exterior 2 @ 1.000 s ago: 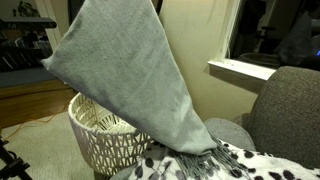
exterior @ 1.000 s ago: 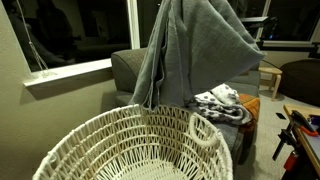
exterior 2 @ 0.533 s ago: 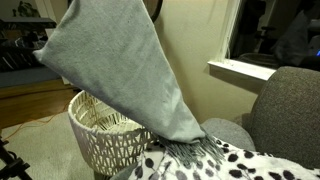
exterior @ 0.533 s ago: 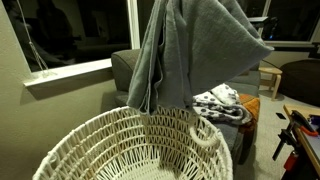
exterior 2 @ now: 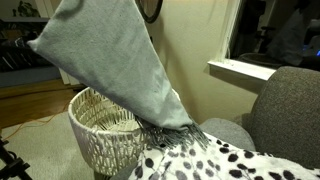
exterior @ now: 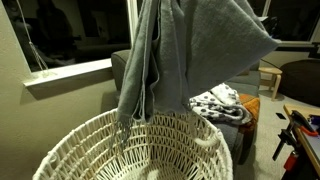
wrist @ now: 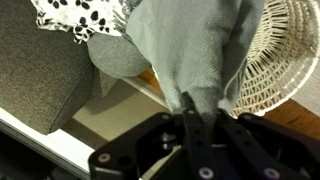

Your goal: Put the grey blanket in the laundry hamper

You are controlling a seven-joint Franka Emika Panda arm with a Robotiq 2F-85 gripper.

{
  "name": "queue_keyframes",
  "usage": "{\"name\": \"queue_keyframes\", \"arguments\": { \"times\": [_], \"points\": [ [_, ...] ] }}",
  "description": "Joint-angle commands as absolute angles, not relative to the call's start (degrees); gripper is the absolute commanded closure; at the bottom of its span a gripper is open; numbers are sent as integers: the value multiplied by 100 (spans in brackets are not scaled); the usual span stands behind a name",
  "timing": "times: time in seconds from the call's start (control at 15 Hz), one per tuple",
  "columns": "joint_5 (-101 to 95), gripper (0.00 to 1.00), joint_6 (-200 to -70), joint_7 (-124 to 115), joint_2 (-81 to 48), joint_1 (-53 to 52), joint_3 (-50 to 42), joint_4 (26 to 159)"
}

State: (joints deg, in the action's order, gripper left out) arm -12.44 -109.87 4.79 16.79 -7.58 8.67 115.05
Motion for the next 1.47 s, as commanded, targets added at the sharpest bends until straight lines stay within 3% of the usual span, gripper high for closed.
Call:
{"name": "queue_keyframes", "arguments": {
  "times": [0.0, 1.4],
  "points": [
    [-985, 99, -10655, 898, 1777, -865, 828, 11269],
    [-95, 99, -10288, 1815, 1181, -993, 805, 10374]
  ]
}}
